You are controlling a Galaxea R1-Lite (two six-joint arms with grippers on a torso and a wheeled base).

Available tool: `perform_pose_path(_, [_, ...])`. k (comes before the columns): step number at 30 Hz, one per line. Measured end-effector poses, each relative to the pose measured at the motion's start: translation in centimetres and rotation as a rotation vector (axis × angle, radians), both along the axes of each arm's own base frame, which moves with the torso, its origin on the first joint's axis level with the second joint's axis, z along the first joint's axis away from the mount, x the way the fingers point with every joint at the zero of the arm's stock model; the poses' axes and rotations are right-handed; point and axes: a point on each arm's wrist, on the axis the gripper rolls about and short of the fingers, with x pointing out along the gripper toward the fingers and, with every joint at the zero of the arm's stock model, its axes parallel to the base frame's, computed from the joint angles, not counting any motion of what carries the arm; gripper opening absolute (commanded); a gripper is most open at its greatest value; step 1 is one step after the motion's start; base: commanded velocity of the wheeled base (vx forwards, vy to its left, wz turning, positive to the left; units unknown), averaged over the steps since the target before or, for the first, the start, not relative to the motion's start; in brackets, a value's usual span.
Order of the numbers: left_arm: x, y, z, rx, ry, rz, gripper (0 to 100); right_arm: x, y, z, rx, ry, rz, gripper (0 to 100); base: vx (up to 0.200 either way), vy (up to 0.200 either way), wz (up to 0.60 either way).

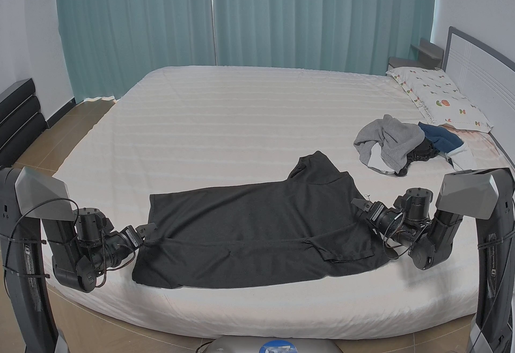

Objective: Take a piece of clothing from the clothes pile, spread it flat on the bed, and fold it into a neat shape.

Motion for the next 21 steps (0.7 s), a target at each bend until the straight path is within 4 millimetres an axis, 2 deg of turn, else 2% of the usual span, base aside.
perform_pose_path(4, [-0.27,-0.11,-0.26,0.0,0.014,-0.004,100,0.2,-0.49,0.17,0.001,-0.008,-0.013,100,0.0,0.0,0.0])
perform_pose_path(5, [-0.35,-0.15,-0.34,0.0,0.019,-0.005,0,0.23,-0.58,0.22,0.0,-0.01,-0.017,100,0.0,0.0,0.0])
perform_pose_path(21, [-0.85,-0.15,-0.56,0.034,0.04,0.052,0,-0.02,-0.48,0.67,-0.019,-0.004,-0.004,100,0.0,0.0,0.0])
